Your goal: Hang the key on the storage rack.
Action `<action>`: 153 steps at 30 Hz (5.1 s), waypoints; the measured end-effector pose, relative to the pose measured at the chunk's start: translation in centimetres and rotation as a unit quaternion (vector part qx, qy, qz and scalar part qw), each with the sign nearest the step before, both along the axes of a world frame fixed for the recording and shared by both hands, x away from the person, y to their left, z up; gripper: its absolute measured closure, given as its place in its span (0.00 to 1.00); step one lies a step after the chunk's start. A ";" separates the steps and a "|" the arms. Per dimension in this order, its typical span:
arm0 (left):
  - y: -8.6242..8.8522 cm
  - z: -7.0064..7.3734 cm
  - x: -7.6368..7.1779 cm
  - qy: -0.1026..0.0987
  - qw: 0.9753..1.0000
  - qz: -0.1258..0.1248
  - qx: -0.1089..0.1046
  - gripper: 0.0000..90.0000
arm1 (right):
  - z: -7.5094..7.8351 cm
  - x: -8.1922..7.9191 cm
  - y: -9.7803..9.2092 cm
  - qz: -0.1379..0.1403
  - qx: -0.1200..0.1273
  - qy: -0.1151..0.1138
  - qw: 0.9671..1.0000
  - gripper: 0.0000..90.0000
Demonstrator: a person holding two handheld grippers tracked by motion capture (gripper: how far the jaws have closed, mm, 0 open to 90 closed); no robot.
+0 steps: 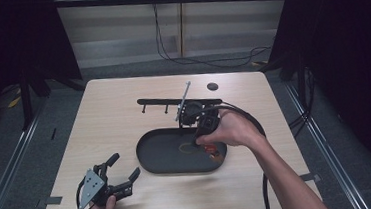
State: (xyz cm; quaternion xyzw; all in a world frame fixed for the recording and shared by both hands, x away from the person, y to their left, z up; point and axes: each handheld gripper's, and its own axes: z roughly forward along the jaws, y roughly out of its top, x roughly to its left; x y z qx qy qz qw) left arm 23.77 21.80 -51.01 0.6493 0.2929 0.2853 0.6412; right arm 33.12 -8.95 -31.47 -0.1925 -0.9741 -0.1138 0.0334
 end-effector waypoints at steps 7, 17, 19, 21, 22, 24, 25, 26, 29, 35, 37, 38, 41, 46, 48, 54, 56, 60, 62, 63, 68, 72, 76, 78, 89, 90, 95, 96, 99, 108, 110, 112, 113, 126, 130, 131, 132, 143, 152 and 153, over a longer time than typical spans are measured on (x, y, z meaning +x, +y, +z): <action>0.0 0.0 0.0 0.000 1.000 0.000 -0.001 0.17 | 1.4 2.1 0.4 0.000 -0.003 -0.006 1.000 0.95; 0.0 0.0 0.0 0.000 1.000 0.000 0.000 0.17 | 3.4 4.0 0.3 -0.009 0.014 -0.016 1.000 0.95; 0.0 0.0 0.0 0.000 1.000 0.000 -0.001 0.17 | 3.6 4.4 0.4 -0.011 0.011 -0.017 1.000 0.95; 0.0 0.0 0.0 0.000 1.000 0.000 0.001 0.17 | 3.8 4.9 0.4 -0.013 0.011 -0.018 1.000 0.95; 0.0 0.0 0.0 -0.001 1.000 0.000 -0.001 0.17 | 3.8 5.2 0.4 -0.015 0.010 -0.018 1.000 0.95; 0.0 0.0 0.0 -0.001 1.000 0.000 -0.001 0.17 | 4.0 5.7 0.4 -0.022 0.004 -0.020 1.000 0.95; 0.0 0.0 0.0 -0.001 1.000 0.001 -0.002 0.17 | 4.0 5.9 0.3 -0.019 0.009 -0.021 1.000 0.95; 0.0 0.0 0.0 -0.001 1.000 0.000 -0.001 0.17 | 4.0 6.0 0.2 -0.018 0.015 -0.021 1.000 0.95; 0.0 0.0 0.0 -0.001 1.000 0.000 -0.001 0.17 | 4.0 6.4 0.3 -0.026 0.015 -0.029 0.999 0.95; 0.0 0.0 0.0 -0.001 1.000 0.000 -0.001 0.17 | 3.9 7.5 0.2 -0.038 0.020 -0.038 0.998 0.95; 0.0 0.0 0.0 -0.001 1.000 0.000 -0.002 0.17 | 3.8 7.5 0.2 -0.038 0.024 -0.036 0.998 0.95; 0.0 0.0 0.0 -0.001 1.000 0.000 -0.001 0.17 | 3.8 7.5 0.2 -0.040 0.024 -0.036 0.998 0.95; 0.0 0.0 0.0 -0.001 1.000 0.000 0.000 0.17 | 3.7 7.7 0.0 -0.045 0.021 -0.037 0.998 0.95; 0.0 0.0 0.0 -0.001 1.000 -0.001 0.000 0.17 | 3.5 7.8 -0.1 -0.056 0.012 -0.041 0.998 0.95; 0.0 0.0 0.0 -0.001 1.000 0.000 -0.001 0.17 | 3.5 7.9 -0.2 -0.058 0.016 -0.041 0.997 0.95; 0.0 0.0 0.0 -0.001 1.000 -0.001 -0.001 0.17 | 3.3 8.1 -0.3 -0.061 0.020 -0.038 0.997 0.94; 0.0 0.0 0.0 -0.001 1.000 -0.001 0.000 0.17 | 3.3 8.1 -0.4 -0.061 0.023 -0.037 0.997 0.94; 0.0 0.0 0.0 -0.001 1.000 -0.001 0.001 0.17 | 3.5 8.2 -0.7 -0.069 0.031 -0.036 0.996 0.91; 0.0 0.0 0.0 -0.001 1.000 -0.001 0.003 0.17 | 3.4 8.2 -0.8 -0.071 0.028 -0.038 0.996 0.91; 0.0 0.0 0.0 -0.001 1.000 -0.001 0.003 0.17 | 3.3 8.2 -0.9 -0.070 0.030 -0.039 0.996 0.91; 0.0 0.0 0.0 -0.001 1.000 -0.001 0.002 0.17 | 3.2 8.3 -1.1 -0.074 0.031 -0.039 0.996 0.89; 0.0 0.0 0.0 -0.001 1.000 -0.001 0.002 0.17 | 3.1 8.4 -1.3 -0.084 0.030 -0.038 0.995 0.90; 0.0 0.0 0.0 -0.001 1.000 0.000 -0.001 0.17 | 3.2 8.5 -1.4 -0.086 0.030 -0.039 0.995 0.92; 0.0 0.0 0.0 -0.001 1.000 0.000 0.001 0.17 | 3.2 8.5 -1.5 -0.089 0.031 -0.039 0.995 0.92; 0.0 0.0 0.0 0.000 1.000 0.002 0.002 0.17 | 3.5 7.6 -2.9 -0.099 0.060 -0.033 0.993 0.87; 0.0 0.0 0.0 0.000 1.000 0.002 0.003 0.17 | 3.5 7.5 -3.1 -0.100 0.064 -0.035 0.992 0.87; 0.0 0.0 0.0 0.001 1.000 0.003 0.000 0.17 | 3.2 6.5 -4.1 -0.108 0.091 -0.048 0.989 0.83; 0.0 0.0 0.0 0.001 1.000 0.003 0.000 0.17 | 3.1 6.2 -4.3 -0.107 0.096 -0.050 0.988 0.83; 0.0 0.0 0.0 0.001 1.000 0.003 -0.001 0.17 | 2.6 5.4 -4.7 -0.104 0.116 -0.059 0.986 0.83; 0.0 0.0 0.0 0.000 1.000 0.002 0.002 0.17 | 0.8 3.2 -5.9 -0.107 0.182 -0.093 0.973 0.83; 0.0 0.0 0.0 0.000 1.000 0.002 0.002 0.17 | 0.4 2.8 -6.0 -0.110 0.187 -0.101 0.971 0.83; 0.0 0.0 0.0 0.000 1.000 0.002 0.002 0.17 | 0.0 2.3 -6.3 -0.111 0.197 -0.109 0.968 0.83; 0.0 0.0 0.0 0.000 1.000 0.002 0.002 0.17 | -0.2 2.1 -6.4 -0.115 0.202 -0.115 0.966 0.82; 0.0 0.0 0.0 0.000 1.000 0.001 -0.001 0.17 | -3.1 -1.2 -7.3 -0.146 0.280 -0.162 0.935 0.77; 0.0 0.0 0.0 0.000 1.000 0.001 0.003 0.17 | -4.8 -2.1 -7.6 -0.157 0.303 -0.178 0.923 0.74; 0.0 0.0 0.0 0.000 1.000 0.001 0.003 0.17 | -5.3 -2.4 -7.7 -0.163 0.305 -0.181 0.921 0.71; 0.0 0.0 0.0 0.000 1.000 0.001 0.003 0.17 | -5.6 -2.6 -7.7 -0.163 0.304 -0.184 0.920 0.71; 0.0 0.0 0.0 0.000 1.000 0.001 0.000 0.17 | -9.5 -5.2 -9.6 -0.206 0.357 -0.218 0.885 0.47; 0.0 0.0 0.0 0.000 1.000 0.001 0.002 0.17 | -14.0 -6.9 -11.6 -0.276 0.382 -0.239 0.849 0.19; 0.0 0.0 0.0 0.000 1.000 0.001 0.002 0.17 | -14.5 -7.2 -11.7 -0.282 0.382 -0.247 0.845 0.16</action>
